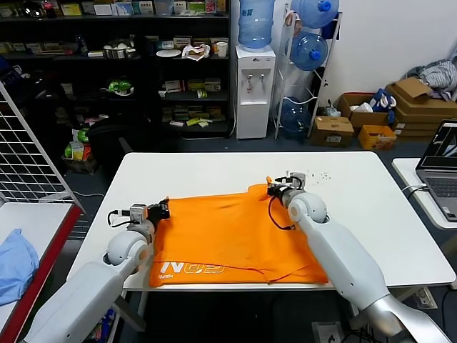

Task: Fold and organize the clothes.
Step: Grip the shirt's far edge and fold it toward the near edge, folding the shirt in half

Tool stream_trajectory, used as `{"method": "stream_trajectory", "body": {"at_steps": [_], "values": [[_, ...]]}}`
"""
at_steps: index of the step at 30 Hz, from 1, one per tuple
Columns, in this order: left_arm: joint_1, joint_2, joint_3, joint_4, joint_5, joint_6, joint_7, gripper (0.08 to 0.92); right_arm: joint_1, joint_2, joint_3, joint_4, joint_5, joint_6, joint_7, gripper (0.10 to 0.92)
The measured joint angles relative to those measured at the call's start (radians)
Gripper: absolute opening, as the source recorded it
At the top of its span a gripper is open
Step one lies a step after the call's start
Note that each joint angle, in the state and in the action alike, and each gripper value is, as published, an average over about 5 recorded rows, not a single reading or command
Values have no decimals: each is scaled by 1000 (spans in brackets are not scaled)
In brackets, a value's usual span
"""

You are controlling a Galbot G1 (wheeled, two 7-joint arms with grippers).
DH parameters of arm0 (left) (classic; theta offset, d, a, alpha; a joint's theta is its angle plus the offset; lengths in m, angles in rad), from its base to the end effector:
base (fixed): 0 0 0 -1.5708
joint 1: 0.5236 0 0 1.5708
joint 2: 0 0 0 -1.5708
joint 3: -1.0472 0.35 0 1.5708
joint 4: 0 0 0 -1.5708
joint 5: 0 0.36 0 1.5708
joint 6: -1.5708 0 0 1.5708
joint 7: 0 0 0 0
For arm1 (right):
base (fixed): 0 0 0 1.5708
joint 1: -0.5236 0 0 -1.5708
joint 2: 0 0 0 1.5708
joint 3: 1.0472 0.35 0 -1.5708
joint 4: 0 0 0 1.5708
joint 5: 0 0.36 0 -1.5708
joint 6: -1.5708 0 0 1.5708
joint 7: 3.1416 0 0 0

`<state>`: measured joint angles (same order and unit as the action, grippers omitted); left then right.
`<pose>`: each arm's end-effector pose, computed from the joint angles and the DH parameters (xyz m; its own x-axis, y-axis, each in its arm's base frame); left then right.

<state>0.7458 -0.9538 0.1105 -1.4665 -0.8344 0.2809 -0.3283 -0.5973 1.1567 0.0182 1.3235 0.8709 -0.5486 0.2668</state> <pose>0.4057 0.0512 -0.3334 -0.8826 0.1080 0.4575 0.1201 0.9928 -0.0027 0.4790 -0.0216 -0.2896 -0.8064 -0.1827 0.5624 -0.1052 0.9802 0.1676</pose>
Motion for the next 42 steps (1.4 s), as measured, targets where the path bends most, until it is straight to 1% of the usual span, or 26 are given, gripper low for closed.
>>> {"method": "stream_trajectory", "body": {"at_steps": [8,18,23,28,30,33,42], "values": [[82,43,-46,-156,8,1,-28,94,-127,-104,58,197,58,-15,26,123],[230,113,-82,-370,24,5,-49,94,-340,-221,152,452,103,-49,63,123],[299,146,-94,-450,39,2,-56,94,-444,-257,200,558,117,-67,84,123],[360,171,-113,-504,55,-6,-58,94,-535,-282,243,640,119,-82,98,126],[383,176,-122,-521,58,-9,-56,94,-568,-290,259,667,118,-88,100,148],[419,181,-137,-544,61,-9,-54,130,-613,-299,281,702,113,-95,98,223],[501,186,-175,-590,77,-11,-60,385,-706,-310,334,778,99,-98,81,482]]}}
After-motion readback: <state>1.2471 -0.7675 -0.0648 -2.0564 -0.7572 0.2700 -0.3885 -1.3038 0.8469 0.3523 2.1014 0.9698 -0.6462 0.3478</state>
